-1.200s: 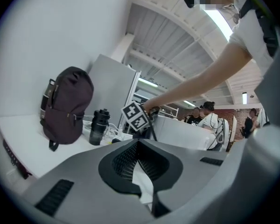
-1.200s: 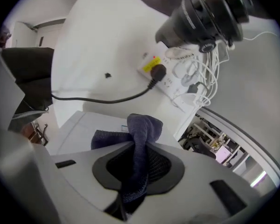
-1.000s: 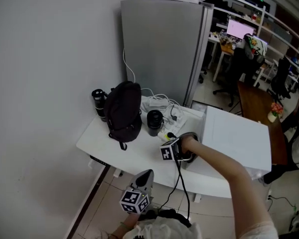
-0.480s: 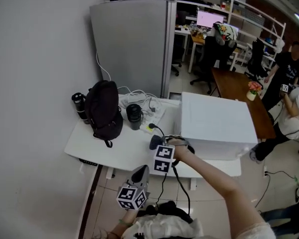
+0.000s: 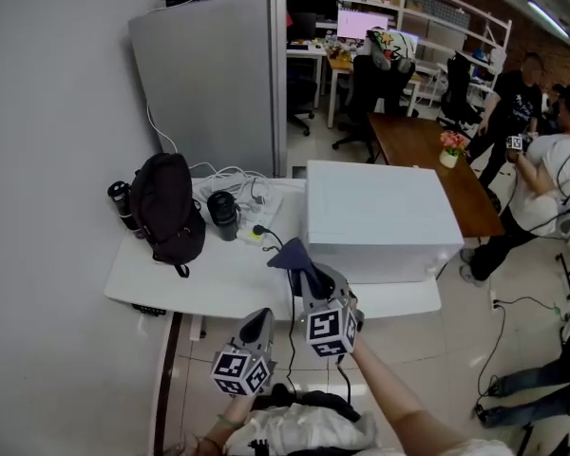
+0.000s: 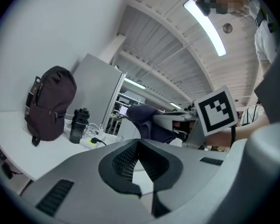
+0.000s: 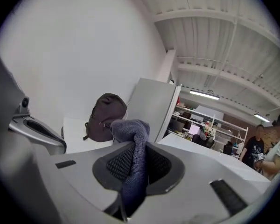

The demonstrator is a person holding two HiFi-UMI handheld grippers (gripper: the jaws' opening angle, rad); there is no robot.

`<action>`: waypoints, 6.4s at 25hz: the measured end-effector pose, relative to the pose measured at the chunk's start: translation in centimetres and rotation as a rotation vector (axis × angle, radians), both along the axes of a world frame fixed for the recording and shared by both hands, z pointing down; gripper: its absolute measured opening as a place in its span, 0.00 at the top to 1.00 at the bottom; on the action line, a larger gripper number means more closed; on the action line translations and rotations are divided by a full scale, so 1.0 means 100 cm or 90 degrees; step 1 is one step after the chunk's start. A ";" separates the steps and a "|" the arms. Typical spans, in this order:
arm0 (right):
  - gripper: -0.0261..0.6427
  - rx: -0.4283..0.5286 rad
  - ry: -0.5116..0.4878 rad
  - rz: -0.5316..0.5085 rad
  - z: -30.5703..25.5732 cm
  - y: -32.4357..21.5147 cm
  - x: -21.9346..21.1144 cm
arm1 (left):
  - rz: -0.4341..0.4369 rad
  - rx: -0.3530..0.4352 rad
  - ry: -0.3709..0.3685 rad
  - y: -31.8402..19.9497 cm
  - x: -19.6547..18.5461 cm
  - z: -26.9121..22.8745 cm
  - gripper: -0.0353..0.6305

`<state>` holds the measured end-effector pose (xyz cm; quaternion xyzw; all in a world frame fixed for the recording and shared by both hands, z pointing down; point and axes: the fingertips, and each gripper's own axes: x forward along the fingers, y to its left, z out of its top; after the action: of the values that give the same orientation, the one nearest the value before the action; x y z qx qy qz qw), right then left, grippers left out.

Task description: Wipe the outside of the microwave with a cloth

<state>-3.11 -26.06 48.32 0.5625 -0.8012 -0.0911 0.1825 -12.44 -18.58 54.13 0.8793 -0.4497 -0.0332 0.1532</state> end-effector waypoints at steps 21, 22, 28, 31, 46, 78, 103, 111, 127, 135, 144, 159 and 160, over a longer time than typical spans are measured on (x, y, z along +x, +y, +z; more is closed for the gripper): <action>0.84 0.010 -0.005 0.324 0.015 0.036 0.384 | 0.027 -0.009 -0.003 0.069 0.165 -0.004 0.97; 0.84 0.008 -0.005 0.337 0.017 0.040 0.401 | 0.025 -0.012 -0.003 0.072 0.172 -0.002 0.97; 0.84 0.027 -0.056 0.310 0.017 0.058 0.417 | 0.025 -0.026 -0.011 0.086 0.198 0.009 0.97; 0.84 0.036 -0.128 0.224 0.022 0.069 0.364 | 0.013 -0.022 -0.015 0.084 0.198 0.008 0.97; 0.84 -0.010 -0.055 -0.134 0.079 -0.004 0.040 | -0.049 -0.017 -0.039 0.092 0.132 -0.001 0.97; 0.84 -0.084 -0.094 -0.061 0.120 0.030 0.098 | -0.026 -0.027 -0.016 0.091 0.129 0.001 0.97; 0.85 -0.158 -0.091 0.342 0.164 0.051 0.404 | 0.012 -0.030 -0.025 0.101 0.158 0.005 0.97; 0.85 -0.140 -0.229 0.324 0.156 0.112 0.403 | 0.014 -0.031 -0.014 0.121 0.178 0.004 0.97; 0.85 -0.128 -0.420 0.262 0.081 0.349 0.284 | 0.078 0.007 -0.017 0.249 0.168 -0.002 0.97; 0.85 -0.129 -0.420 0.244 0.062 0.471 0.204 | 0.096 0.010 0.015 0.381 0.127 -0.013 0.97; 0.86 -0.146 -0.427 0.241 0.046 0.544 0.180 | 0.104 0.022 0.030 0.437 0.127 -0.028 0.97; 0.86 -0.138 -0.404 0.206 0.040 0.559 0.185 | 0.106 0.028 0.015 0.450 0.157 -0.028 0.97; 0.86 -0.138 -0.403 0.206 0.041 0.558 0.186 | 0.107 0.028 0.013 0.451 0.158 -0.027 0.97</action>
<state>15.46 29.72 52.40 0.6596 -0.7237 0.2028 -0.0040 3.34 26.51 51.42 0.9166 -0.3721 -0.0395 0.1407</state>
